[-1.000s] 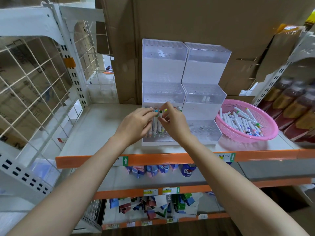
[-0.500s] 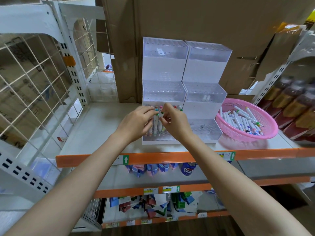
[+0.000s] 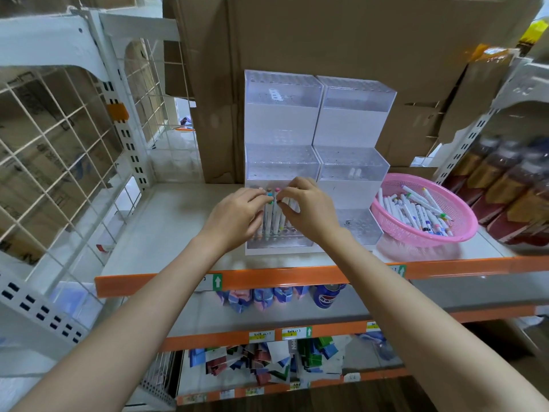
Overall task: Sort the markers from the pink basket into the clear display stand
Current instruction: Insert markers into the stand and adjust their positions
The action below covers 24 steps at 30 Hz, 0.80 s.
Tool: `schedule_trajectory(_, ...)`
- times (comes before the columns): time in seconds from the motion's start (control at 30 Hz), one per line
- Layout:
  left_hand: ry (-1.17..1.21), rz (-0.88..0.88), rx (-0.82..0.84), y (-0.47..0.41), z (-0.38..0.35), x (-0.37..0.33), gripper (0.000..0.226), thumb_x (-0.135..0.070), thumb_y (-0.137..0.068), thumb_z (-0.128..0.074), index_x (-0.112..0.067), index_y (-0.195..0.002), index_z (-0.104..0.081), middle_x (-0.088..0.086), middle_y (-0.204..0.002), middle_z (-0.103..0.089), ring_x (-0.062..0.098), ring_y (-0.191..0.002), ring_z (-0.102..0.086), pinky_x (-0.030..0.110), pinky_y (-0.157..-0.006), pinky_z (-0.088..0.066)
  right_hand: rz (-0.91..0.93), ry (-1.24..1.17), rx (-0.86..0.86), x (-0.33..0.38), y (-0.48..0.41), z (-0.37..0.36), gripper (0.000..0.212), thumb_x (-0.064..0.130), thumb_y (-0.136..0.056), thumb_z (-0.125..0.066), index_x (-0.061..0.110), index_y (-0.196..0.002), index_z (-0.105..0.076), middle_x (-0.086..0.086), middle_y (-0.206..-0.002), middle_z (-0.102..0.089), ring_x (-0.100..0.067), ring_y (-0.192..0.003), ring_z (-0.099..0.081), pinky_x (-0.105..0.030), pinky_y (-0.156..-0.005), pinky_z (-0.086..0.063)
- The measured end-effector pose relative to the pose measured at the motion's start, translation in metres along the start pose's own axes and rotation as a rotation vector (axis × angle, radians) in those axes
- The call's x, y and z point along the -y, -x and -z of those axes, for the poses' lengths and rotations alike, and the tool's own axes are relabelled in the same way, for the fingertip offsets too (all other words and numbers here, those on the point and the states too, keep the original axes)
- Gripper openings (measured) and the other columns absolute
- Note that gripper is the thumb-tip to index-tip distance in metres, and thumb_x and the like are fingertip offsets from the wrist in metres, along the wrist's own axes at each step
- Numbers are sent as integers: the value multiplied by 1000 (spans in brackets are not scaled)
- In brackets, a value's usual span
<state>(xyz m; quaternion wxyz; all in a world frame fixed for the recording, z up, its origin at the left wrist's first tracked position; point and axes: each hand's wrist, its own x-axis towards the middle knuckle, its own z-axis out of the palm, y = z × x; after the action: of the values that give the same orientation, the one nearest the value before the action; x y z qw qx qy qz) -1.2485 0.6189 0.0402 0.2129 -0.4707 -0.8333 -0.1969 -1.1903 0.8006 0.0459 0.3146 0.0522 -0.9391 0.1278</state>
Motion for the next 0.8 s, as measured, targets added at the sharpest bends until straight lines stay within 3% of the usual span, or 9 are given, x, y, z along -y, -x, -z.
schedule_trajectory(0.27,-44,-3,-20,-12,-4,-13,33,-17,-85,-62,-8,-117,-64,9,-112,-65,27,-104,-61,39,-89,-48,-25,22,86,-5,16,5,45,22,-78,-74,17,-120,-60,-3,-120,-60,-28,-111,-56,-40,-90,-42)
schedule_trajectory(0.47,-42,-82,40,-40,-22,-47,43,-19,-83,-65,-8,-124,-59,12,-120,-63,29,-110,-60,42,-91,-48,-69,147,171,-46,33,33,58,29,-82,-69,24,-137,-50,-6,-140,-50,-28,-129,-46,-43,-104,-36)
schedule_trajectory(0.67,-64,-157,54,-90,-53,-103,51,-25,-80,-68,-9,-127,-57,12,-122,-62,30,-109,-60,40,-92,-47,-217,191,242,-104,59,76,58,33,-88,-64,24,-142,-44,-7,-146,-43,-33,-126,-46,-43,-100,-38)
schedule_trajectory(0.8,-24,-149,143,-126,-84,-145,50,-29,-85,-60,-12,-131,-51,11,-129,-55,31,-116,-53,40,-96,-41,-293,184,251,-148,77,96,53,28,-85,-66,18,-134,-53,-14,-133,-54,-37,-114,-54,-43,-89,-45)
